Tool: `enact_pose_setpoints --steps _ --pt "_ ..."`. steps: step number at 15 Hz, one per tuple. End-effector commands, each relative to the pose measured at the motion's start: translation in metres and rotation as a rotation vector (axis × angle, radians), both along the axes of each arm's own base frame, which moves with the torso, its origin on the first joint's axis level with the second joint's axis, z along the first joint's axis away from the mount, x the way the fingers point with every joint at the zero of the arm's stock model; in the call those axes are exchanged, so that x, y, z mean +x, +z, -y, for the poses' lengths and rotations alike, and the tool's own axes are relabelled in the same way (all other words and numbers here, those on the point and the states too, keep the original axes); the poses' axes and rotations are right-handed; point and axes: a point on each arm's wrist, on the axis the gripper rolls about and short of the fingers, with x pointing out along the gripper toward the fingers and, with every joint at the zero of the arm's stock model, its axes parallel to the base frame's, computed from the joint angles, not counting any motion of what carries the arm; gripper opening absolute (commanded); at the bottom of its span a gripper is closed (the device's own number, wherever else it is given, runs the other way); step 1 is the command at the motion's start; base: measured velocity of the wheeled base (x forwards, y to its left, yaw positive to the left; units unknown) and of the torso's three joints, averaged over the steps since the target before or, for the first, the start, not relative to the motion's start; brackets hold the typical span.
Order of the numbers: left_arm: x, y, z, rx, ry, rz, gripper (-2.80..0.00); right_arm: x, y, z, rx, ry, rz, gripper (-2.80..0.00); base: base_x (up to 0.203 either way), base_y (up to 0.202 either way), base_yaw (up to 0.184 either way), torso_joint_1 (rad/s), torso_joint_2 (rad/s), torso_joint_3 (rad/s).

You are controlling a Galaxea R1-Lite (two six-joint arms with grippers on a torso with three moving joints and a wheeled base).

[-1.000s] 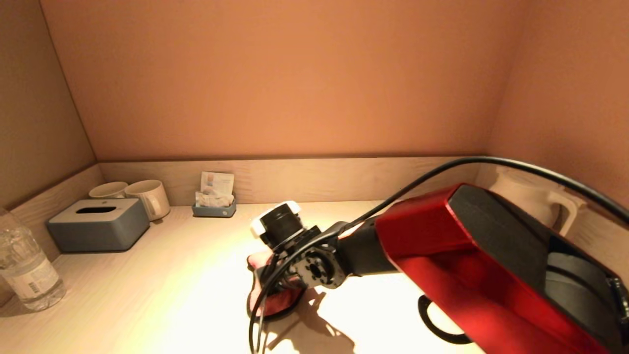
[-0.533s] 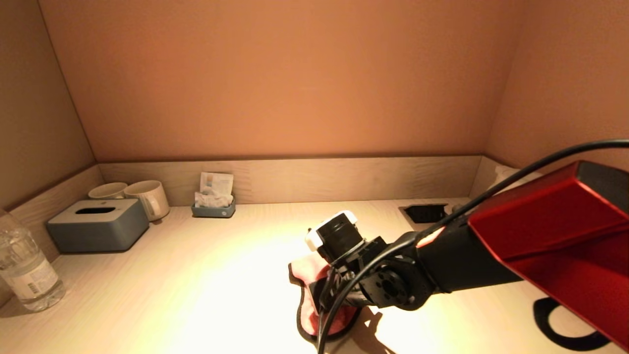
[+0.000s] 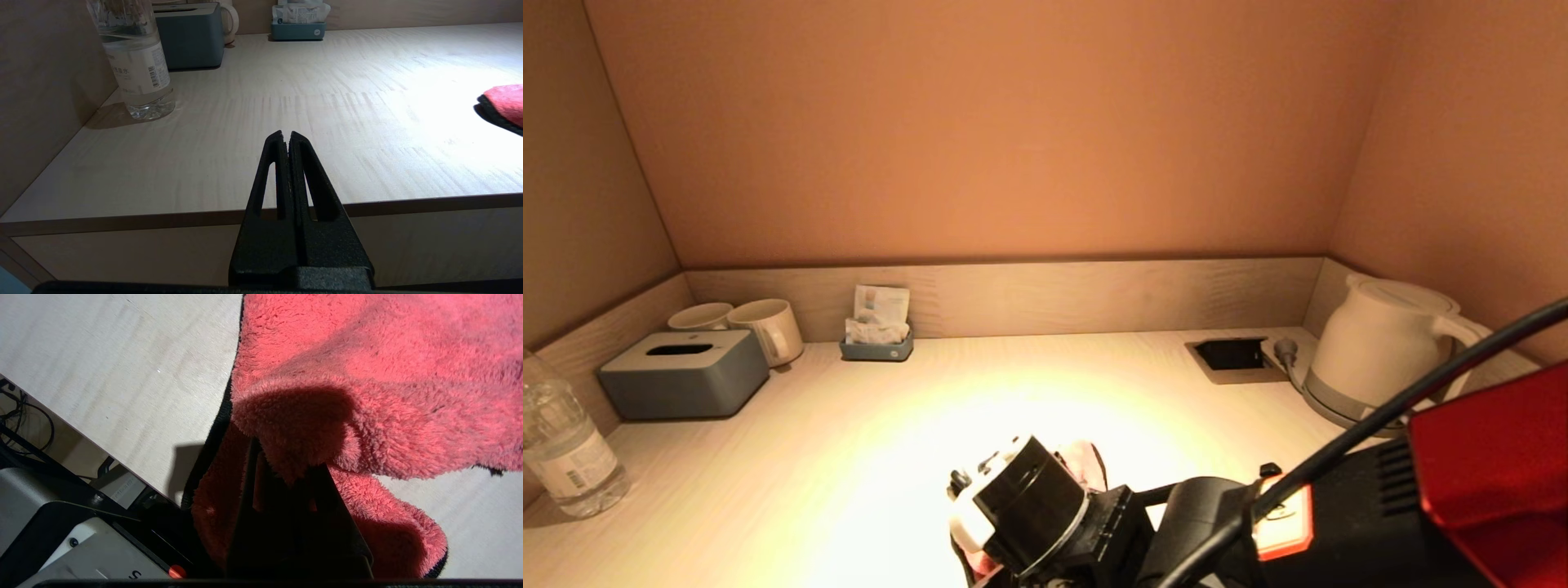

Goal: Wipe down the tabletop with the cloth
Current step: Sweep the stains on the table

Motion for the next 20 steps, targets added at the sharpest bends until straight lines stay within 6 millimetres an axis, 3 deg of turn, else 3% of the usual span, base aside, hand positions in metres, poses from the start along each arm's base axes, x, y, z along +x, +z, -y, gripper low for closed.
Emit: enact_pose_setpoints --steps 1,6,10,12,15,18,20 --pt "0.000 0.000 0.000 0.000 -0.001 -0.001 -2.80 0.007 -0.012 -0.022 -0.003 0.016 0.000 -2.80 0.000 0.000 0.000 0.000 0.00 0.000" --pt "0.000 0.000 0.000 0.000 -0.001 0.001 -2.80 0.044 -0.013 -0.085 0.052 0.023 0.044 -2.80 0.000 0.000 0.000 0.000 0.00 0.000" --pt "0.000 0.000 0.000 0.000 -0.001 -0.001 -2.80 0.053 -0.035 -0.106 0.002 0.051 0.033 -2.80 0.000 0.000 0.000 0.000 0.00 0.000" --pt "0.000 0.000 0.000 0.000 -0.001 -0.001 -2.80 0.046 -0.044 -0.112 -0.016 0.076 0.026 -2.80 0.000 0.000 0.000 0.000 0.00 0.000" --pt "0.000 0.000 0.000 0.000 -0.002 -0.001 -2.80 0.047 -0.046 -0.112 -0.018 0.066 0.021 -2.80 0.000 0.000 0.000 0.000 0.00 0.000" --pt "0.000 0.000 0.000 0.000 -0.001 -0.001 -2.80 0.057 -0.037 -0.087 -0.031 -0.015 0.018 -2.80 0.000 0.000 0.000 0.000 0.00 0.000" --pt "0.000 0.000 0.000 0.000 -0.001 -0.001 -2.80 0.059 -0.026 -0.061 -0.041 -0.065 0.013 -2.80 0.000 0.000 0.000 0.000 0.00 0.000"
